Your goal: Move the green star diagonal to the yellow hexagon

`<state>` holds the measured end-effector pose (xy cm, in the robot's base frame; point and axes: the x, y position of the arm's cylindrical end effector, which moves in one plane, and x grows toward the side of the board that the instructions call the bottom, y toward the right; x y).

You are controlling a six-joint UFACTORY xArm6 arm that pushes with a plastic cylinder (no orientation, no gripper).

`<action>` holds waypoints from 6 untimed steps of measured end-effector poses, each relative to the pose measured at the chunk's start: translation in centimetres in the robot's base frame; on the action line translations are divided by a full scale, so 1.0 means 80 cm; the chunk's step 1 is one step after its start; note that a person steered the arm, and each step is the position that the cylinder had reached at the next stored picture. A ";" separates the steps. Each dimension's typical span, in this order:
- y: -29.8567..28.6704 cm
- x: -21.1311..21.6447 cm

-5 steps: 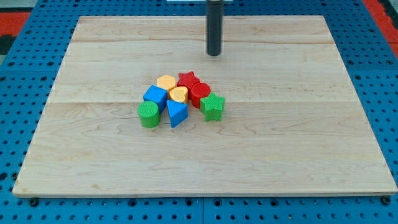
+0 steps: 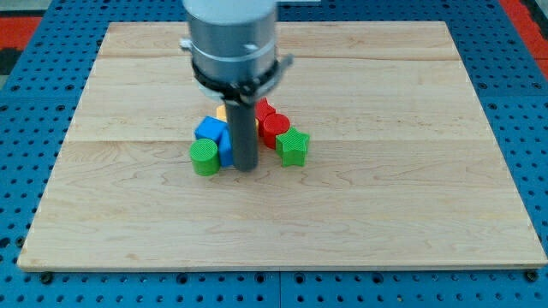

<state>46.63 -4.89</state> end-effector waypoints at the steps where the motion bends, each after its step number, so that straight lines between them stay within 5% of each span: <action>1: -0.055 -0.054; 4: -0.024 -0.038; 6: -0.066 -0.011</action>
